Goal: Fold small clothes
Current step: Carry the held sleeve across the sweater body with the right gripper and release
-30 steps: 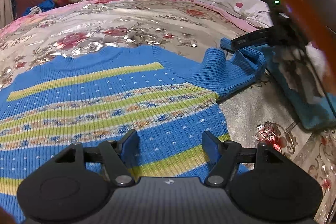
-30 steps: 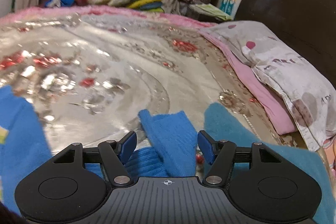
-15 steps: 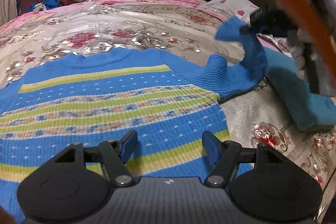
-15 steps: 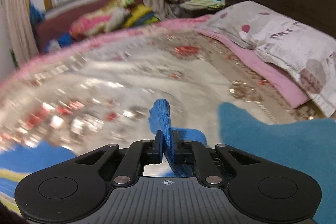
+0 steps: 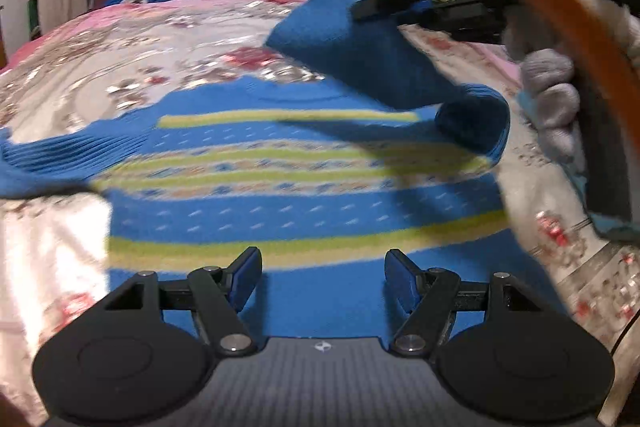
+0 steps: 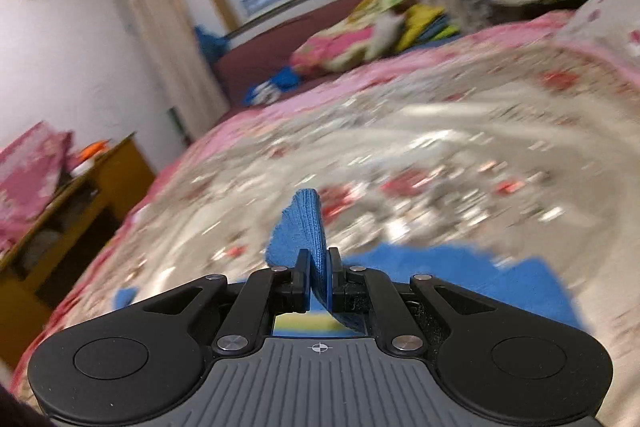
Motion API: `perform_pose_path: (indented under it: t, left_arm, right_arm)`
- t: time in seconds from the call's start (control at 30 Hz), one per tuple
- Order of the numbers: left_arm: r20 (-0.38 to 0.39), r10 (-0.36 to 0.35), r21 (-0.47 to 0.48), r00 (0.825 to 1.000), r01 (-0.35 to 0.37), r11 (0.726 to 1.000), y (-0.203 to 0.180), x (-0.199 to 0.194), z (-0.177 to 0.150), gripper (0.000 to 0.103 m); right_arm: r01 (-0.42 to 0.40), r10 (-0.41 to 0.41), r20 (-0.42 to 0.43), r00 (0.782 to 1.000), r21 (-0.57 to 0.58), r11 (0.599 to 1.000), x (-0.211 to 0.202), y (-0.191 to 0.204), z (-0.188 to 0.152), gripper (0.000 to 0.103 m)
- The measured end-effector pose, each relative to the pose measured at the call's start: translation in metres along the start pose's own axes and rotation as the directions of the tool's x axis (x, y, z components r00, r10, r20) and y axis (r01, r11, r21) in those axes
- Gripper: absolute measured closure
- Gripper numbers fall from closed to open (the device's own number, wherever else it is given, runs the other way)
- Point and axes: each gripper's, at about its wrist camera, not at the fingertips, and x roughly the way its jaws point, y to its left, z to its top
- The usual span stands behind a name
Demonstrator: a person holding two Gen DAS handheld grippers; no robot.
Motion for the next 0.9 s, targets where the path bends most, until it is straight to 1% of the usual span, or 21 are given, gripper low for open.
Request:
perform_pose_path:
  t: [0.07, 0.17, 0.27, 0.37, 0.47, 0.63, 0.8, 0.9]
  left_arm:
    - [-0.004, 0.018, -0.004, 1.0, -0.018, 1.0, 0.008, -0.005, -0.005, 0.03]
    - [-0.002, 0.037, -0.023, 0.999, -0.037, 0.999, 0.019, -0.009, -0.011, 0.03]
    - [-0.007, 0.037, -0.055, 0.999, -0.037, 0.998, 0.029, -0.011, -0.017, 0.03]
    - [-0.007, 0.032, -0.063, 0.999, -0.032, 0.997, 0.035, -0.012, -0.02, 0.03]
    - [-0.003, 0.031, -0.068, 1.0, -0.031, 0.997, 0.038, -0.013, -0.022, 0.03]
    - [0.018, 0.023, -0.095, 1.0, -0.021, 0.995, 0.044, -0.019, -0.027, 0.03]
    - [0.02, 0.013, -0.118, 1.0, -0.01, 0.993, 0.052, -0.021, -0.03, 0.03]
    - [0.025, 0.015, -0.123, 1.0, -0.012, 0.992, 0.057, -0.024, -0.031, 0.03]
  right_arm:
    - [-0.02, 0.02, -0.036, 0.999, -0.017, 1.0, 0.017, 0.016, -0.014, 0.097]
    - [-0.027, 0.022, -0.084, 0.996, -0.059, 0.998, 0.038, 0.034, -0.03, 0.097]
    - [-0.027, 0.015, -0.13, 0.991, -0.092, 0.995, 0.054, 0.046, -0.044, 0.097]
    - [-0.028, 0.01, -0.155, 0.988, -0.114, 0.993, 0.062, 0.054, -0.055, 0.097]
    - [-0.029, 0.008, -0.165, 0.986, -0.127, 0.992, 0.068, 0.062, -0.063, 0.097]
    - [-0.02, -0.001, -0.159, 0.987, -0.128, 0.992, 0.075, 0.067, -0.067, 0.097]
    - [-0.018, -0.009, -0.162, 0.987, -0.166, 0.986, 0.08, 0.079, -0.073, 0.097]
    - [-0.024, -0.005, -0.146, 0.989, -0.194, 0.981, 0.077, 0.088, -0.077, 0.097]
